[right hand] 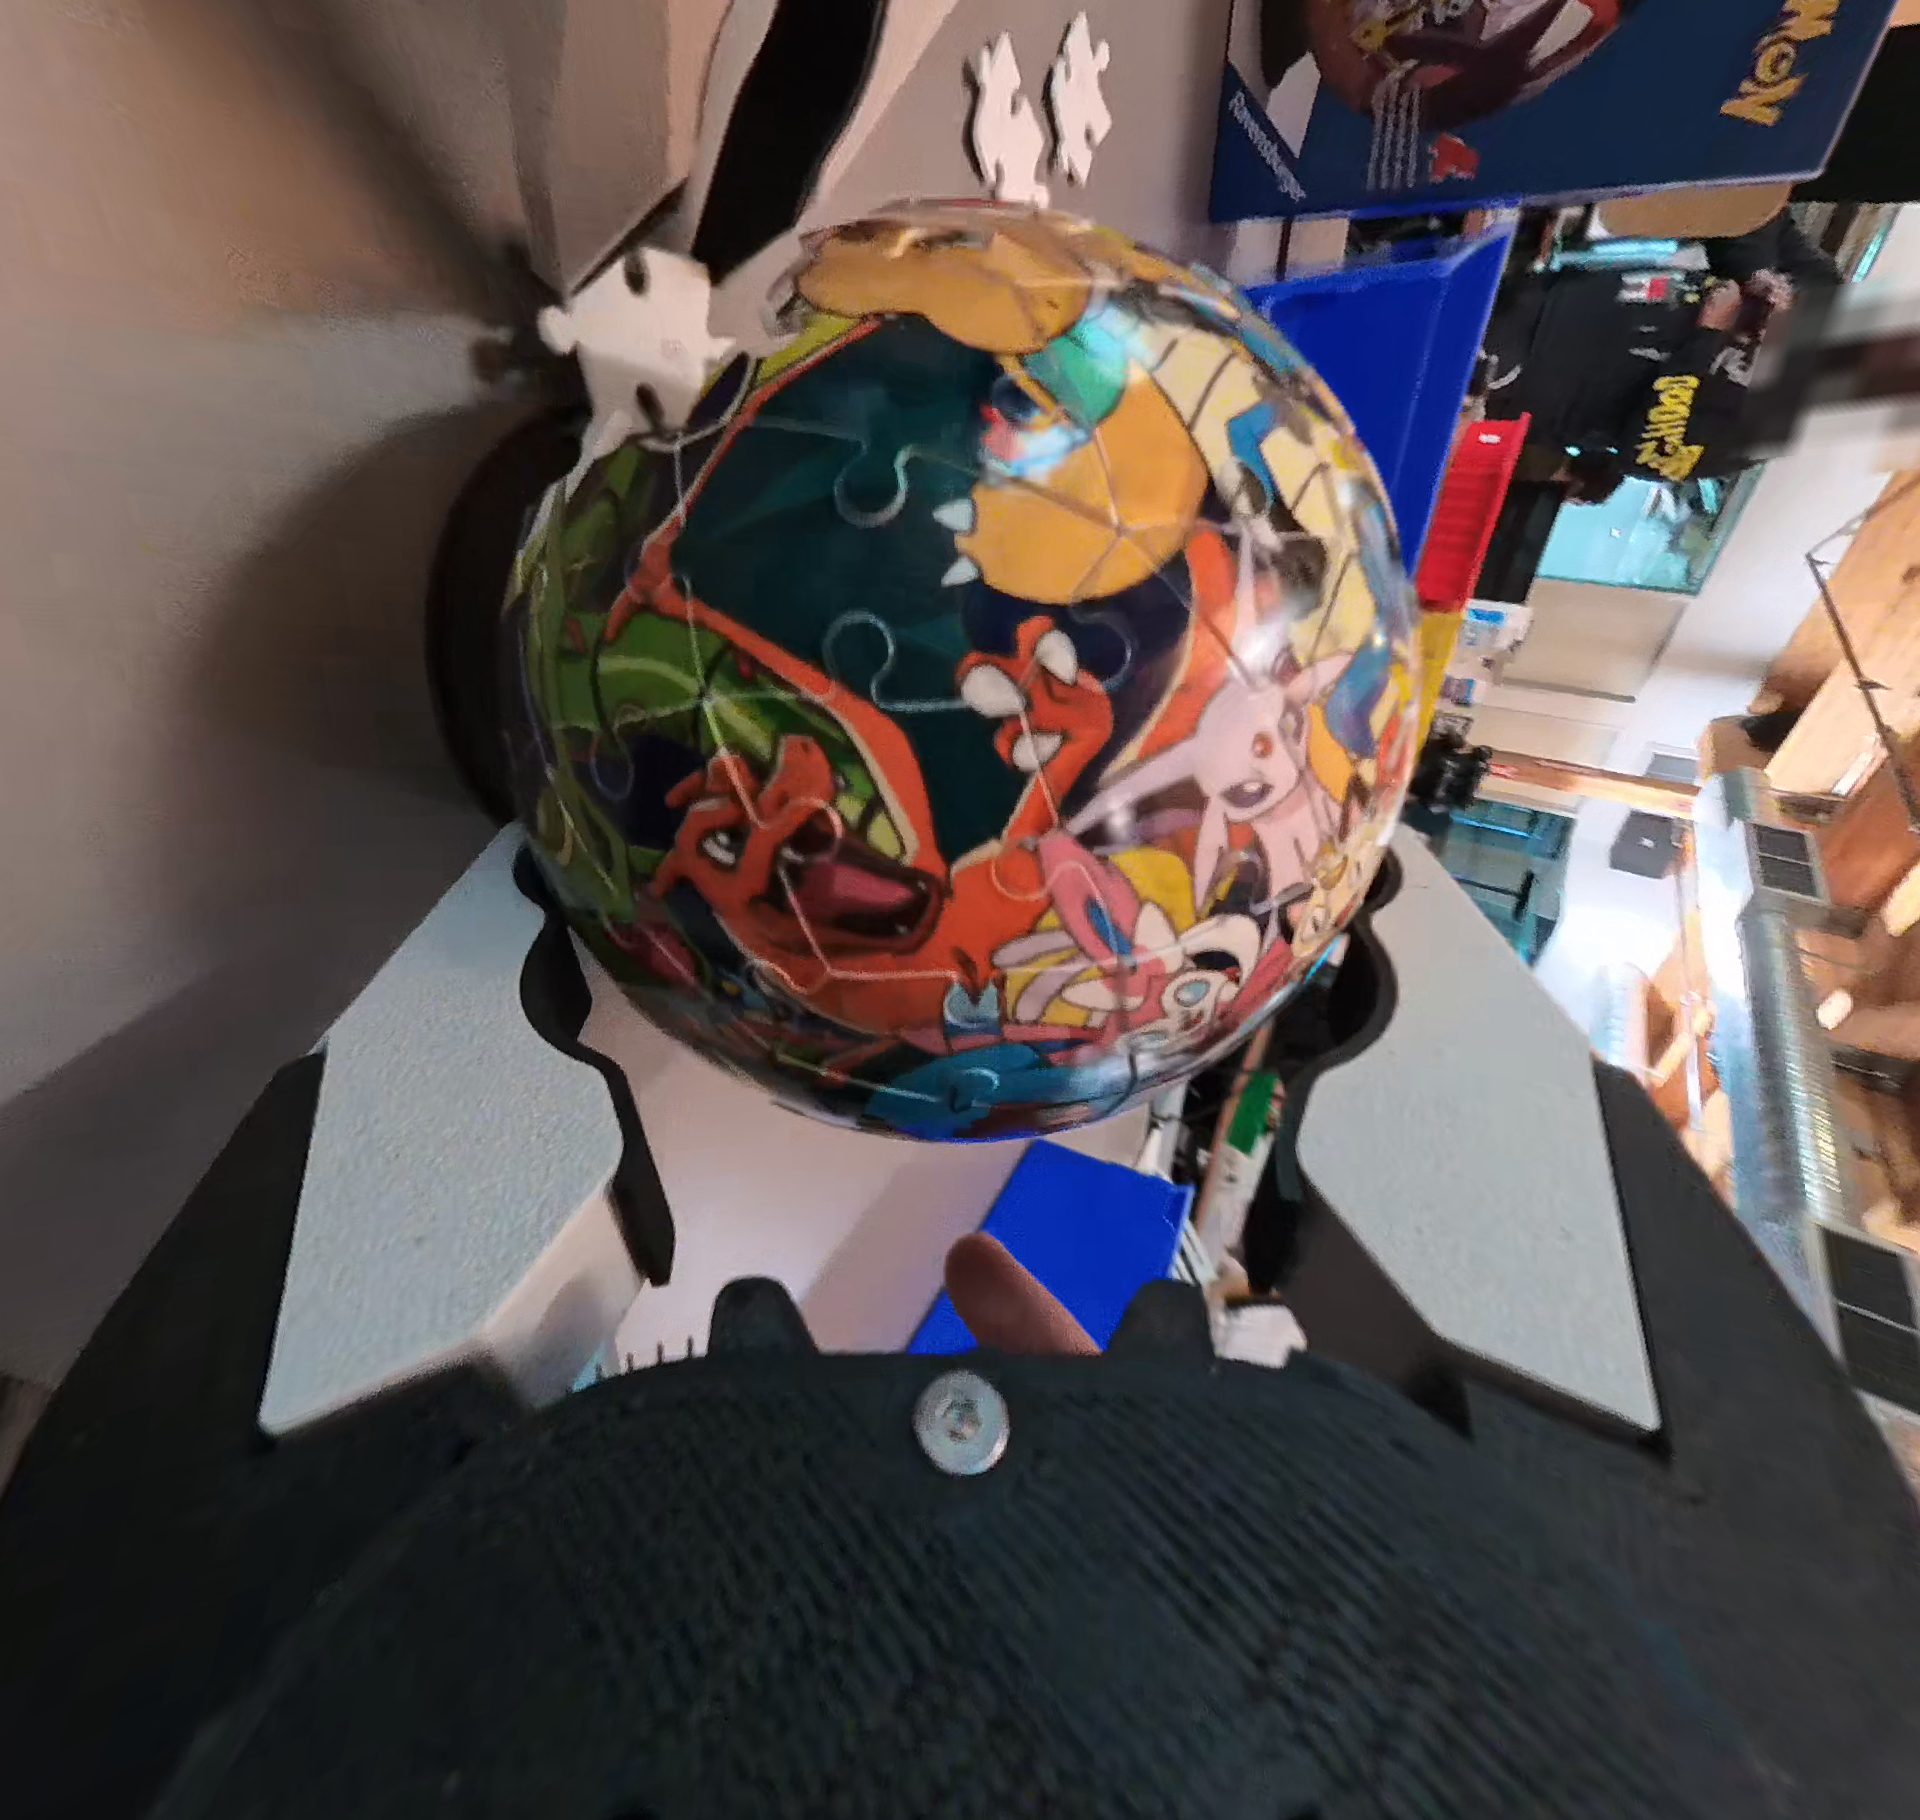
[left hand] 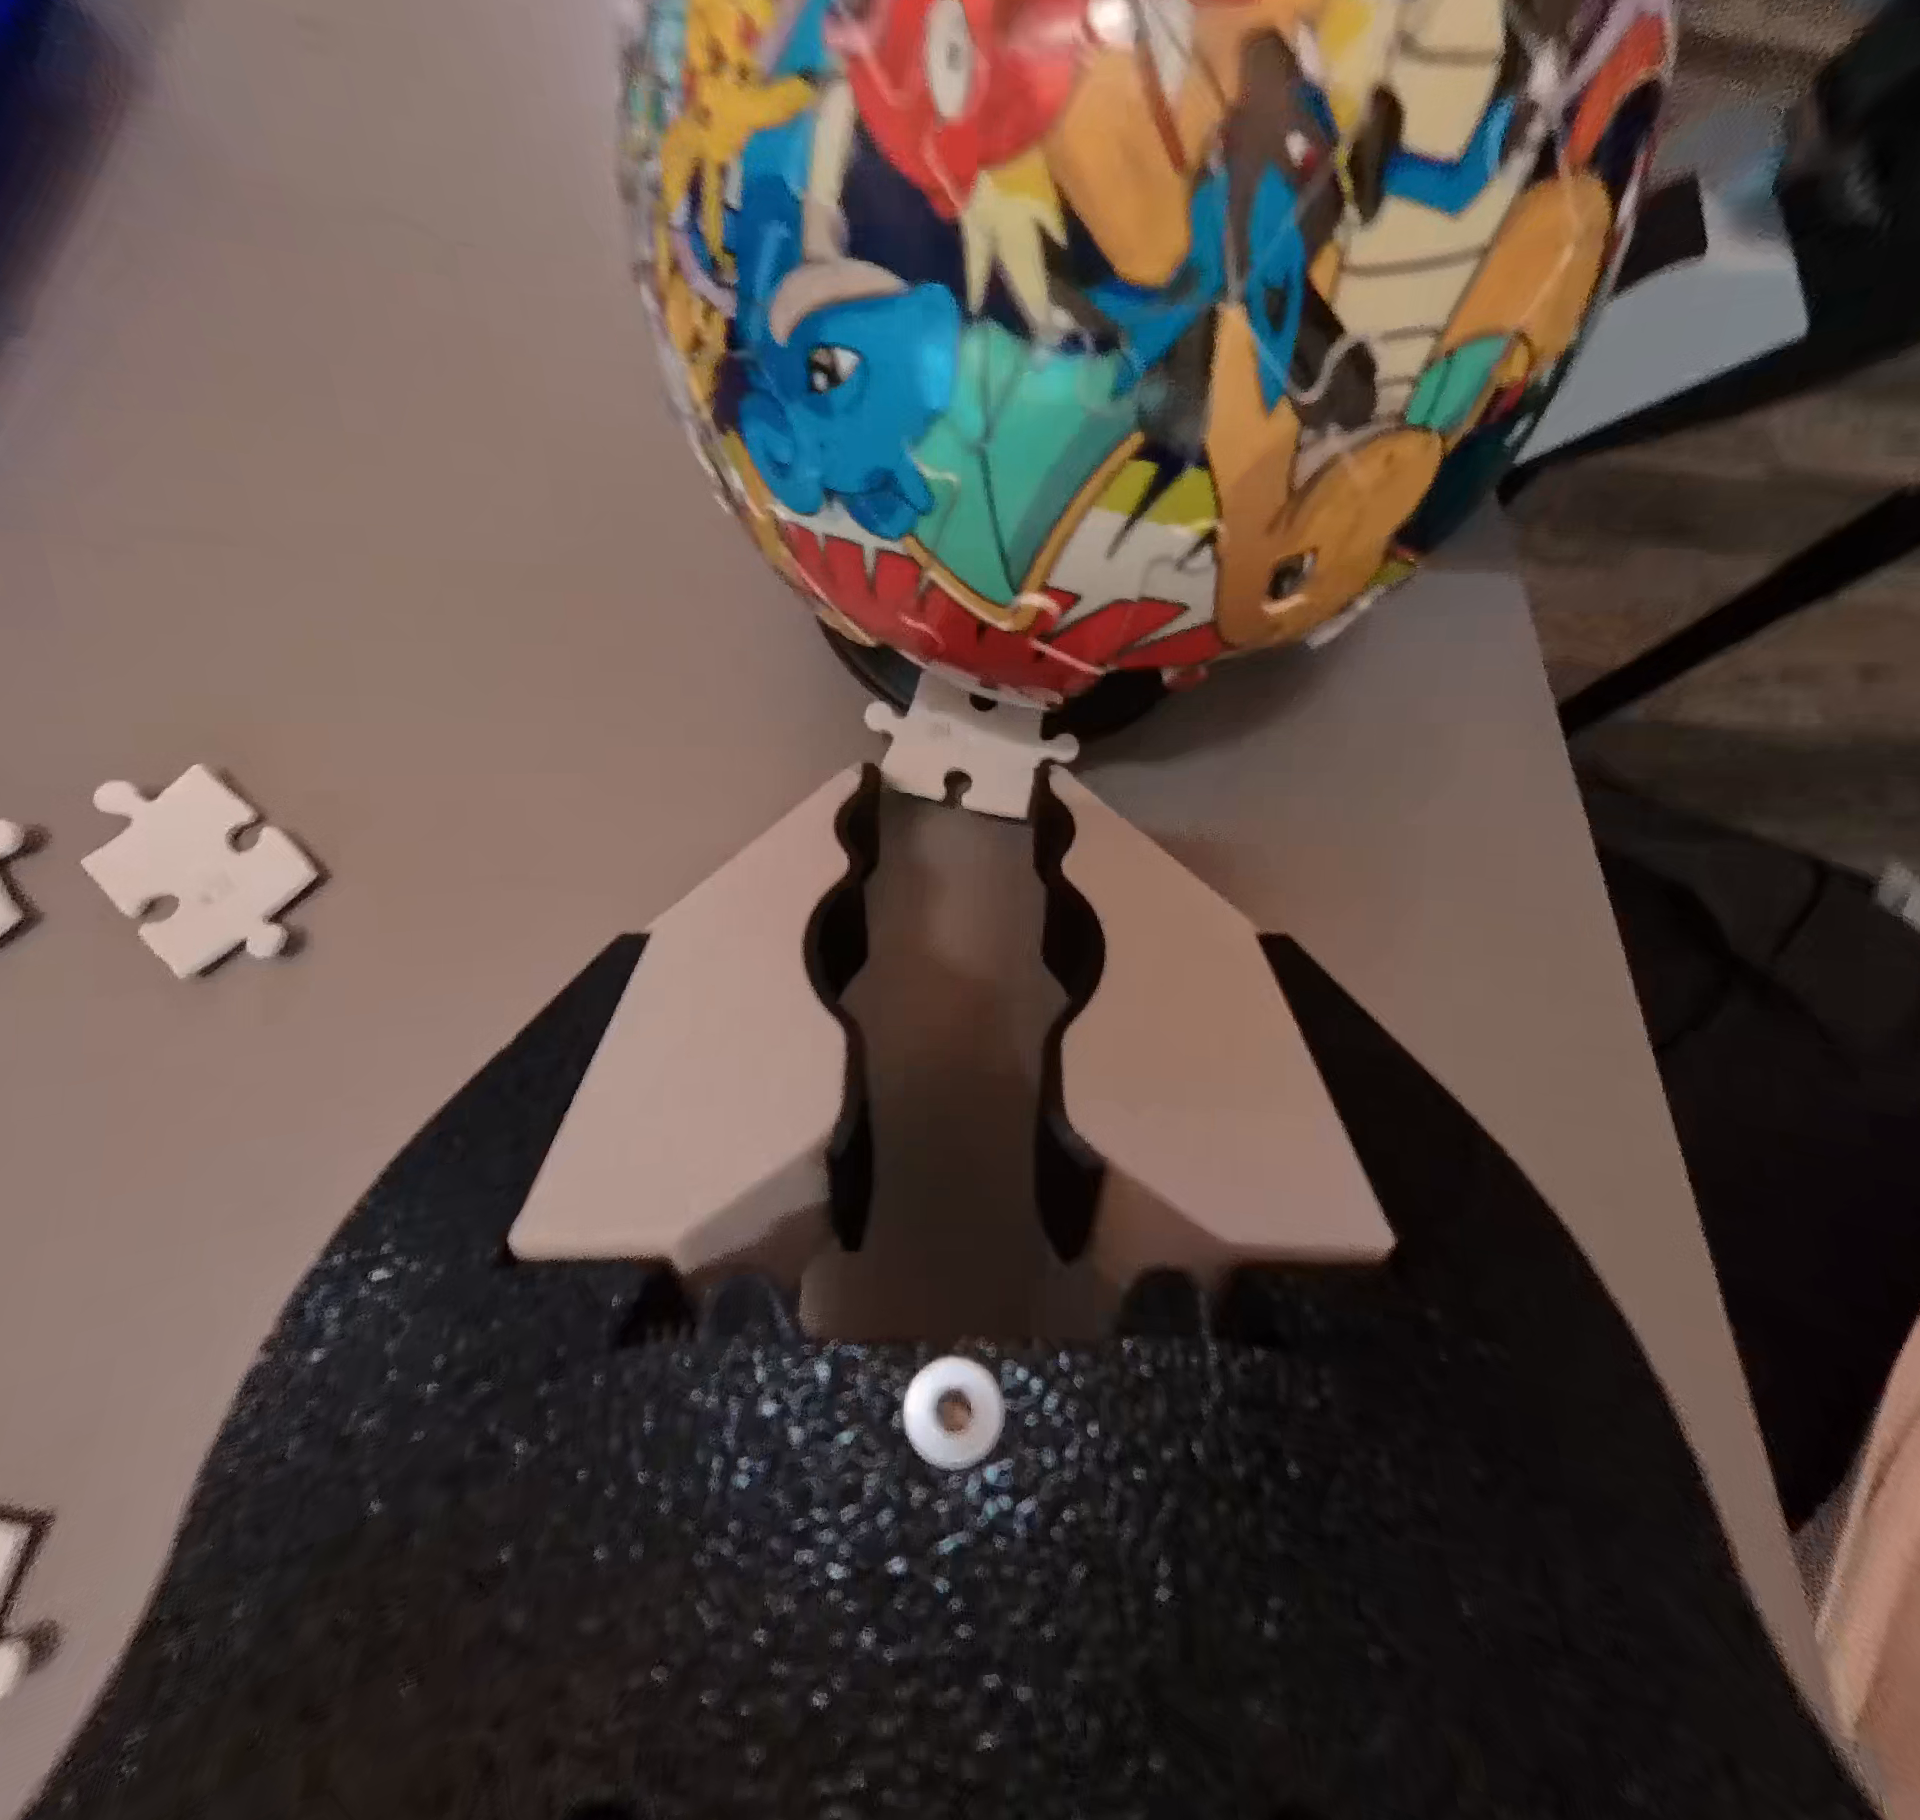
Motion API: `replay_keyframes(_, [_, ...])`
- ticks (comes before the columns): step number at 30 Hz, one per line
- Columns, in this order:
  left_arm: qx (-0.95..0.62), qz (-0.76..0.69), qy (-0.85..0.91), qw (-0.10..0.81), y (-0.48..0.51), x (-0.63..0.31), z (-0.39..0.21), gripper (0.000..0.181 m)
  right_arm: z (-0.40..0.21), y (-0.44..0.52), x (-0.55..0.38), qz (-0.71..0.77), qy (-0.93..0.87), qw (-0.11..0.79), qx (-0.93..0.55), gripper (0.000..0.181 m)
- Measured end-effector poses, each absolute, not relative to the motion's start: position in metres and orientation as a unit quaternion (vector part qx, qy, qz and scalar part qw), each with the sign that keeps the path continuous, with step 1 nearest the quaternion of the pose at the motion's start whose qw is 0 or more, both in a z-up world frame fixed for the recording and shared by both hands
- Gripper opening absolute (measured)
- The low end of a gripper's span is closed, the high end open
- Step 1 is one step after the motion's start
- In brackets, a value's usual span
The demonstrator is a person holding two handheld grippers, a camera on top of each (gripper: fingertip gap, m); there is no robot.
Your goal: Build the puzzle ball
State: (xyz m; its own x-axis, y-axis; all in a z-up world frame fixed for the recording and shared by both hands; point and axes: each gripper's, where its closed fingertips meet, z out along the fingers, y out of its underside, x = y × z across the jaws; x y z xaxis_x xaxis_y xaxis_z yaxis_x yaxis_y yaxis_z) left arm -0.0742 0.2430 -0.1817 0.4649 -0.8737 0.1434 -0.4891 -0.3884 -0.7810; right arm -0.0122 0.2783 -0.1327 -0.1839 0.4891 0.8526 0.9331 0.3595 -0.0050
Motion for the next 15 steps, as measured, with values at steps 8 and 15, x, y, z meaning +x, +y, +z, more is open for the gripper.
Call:
replay_keyframes(8, [-0.821,-0.285,0.352,0.347,0.248,-0.067,-0.181,0.027,-0.128,0.286,-0.006,-0.341,-0.692,0.405,-0.491,0.139])
replay_keyframes(15, [-0.829,-0.296,0.321,0.351,0.251,-0.062,-0.179,0.027,-0.126,0.284,-0.009,-0.348,-0.7,0.414,-0.466,0.139])
